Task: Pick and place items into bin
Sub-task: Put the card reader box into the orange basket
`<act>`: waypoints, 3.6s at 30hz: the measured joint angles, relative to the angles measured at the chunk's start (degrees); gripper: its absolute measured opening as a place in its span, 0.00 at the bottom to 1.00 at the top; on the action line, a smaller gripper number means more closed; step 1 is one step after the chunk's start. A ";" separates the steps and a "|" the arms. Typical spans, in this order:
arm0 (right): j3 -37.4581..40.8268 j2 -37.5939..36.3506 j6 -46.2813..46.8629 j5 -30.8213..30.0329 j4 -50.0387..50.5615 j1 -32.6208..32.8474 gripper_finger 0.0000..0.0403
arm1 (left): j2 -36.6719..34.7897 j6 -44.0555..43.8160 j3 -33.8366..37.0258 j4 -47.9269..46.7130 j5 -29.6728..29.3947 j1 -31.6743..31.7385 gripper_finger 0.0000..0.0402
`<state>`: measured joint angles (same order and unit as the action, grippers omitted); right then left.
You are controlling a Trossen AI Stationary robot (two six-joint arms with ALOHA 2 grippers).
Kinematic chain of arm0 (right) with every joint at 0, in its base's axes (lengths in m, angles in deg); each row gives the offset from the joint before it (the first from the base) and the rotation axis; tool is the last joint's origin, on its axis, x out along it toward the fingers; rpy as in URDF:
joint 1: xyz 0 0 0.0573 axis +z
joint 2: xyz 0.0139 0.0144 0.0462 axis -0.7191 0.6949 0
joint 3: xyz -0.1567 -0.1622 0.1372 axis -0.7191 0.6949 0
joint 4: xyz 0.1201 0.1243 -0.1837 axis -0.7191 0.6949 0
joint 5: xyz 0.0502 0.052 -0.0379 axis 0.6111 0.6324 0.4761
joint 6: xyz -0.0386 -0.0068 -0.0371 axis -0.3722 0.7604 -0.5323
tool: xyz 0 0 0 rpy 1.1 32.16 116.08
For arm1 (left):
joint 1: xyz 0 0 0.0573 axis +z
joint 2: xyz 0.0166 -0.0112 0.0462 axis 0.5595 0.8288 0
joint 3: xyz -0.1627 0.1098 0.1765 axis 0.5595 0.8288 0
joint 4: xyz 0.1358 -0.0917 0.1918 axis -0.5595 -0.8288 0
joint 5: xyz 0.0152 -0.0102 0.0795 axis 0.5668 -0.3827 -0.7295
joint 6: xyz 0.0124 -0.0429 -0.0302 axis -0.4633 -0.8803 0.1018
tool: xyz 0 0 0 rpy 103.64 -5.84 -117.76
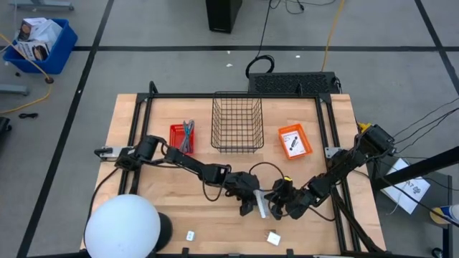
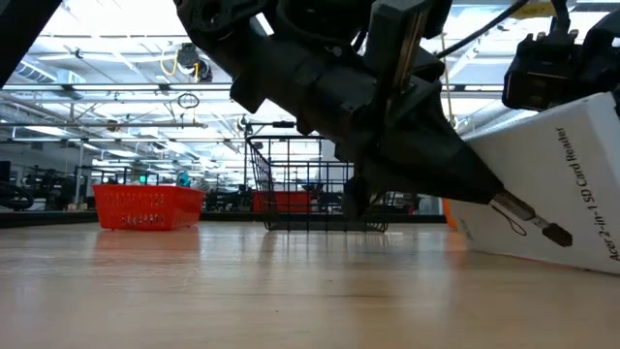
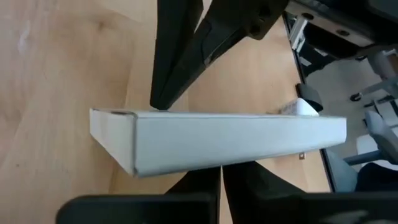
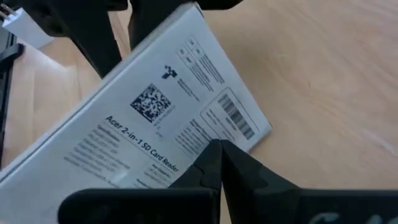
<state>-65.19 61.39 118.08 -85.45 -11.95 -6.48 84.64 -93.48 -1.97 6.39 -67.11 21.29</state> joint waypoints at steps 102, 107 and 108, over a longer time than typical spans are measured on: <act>0.16 -20.95 0.82 -3.77 26.12 0.10 0.00 | -3.18 7.38 0.09 -12.32 -1.14 -0.15 0.08; 0.17 -25.74 -1.97 -1.77 25.67 0.10 0.00 | -6.39 10.93 0.09 -12.90 -1.40 -0.87 0.08; 0.16 -26.46 -2.52 -1.67 25.30 0.10 0.00 | -6.96 11.52 0.09 -12.86 -1.56 -1.05 0.08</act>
<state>-65.03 34.94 115.57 -87.12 13.35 -6.38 77.68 -81.96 -1.89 -6.47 -68.67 20.24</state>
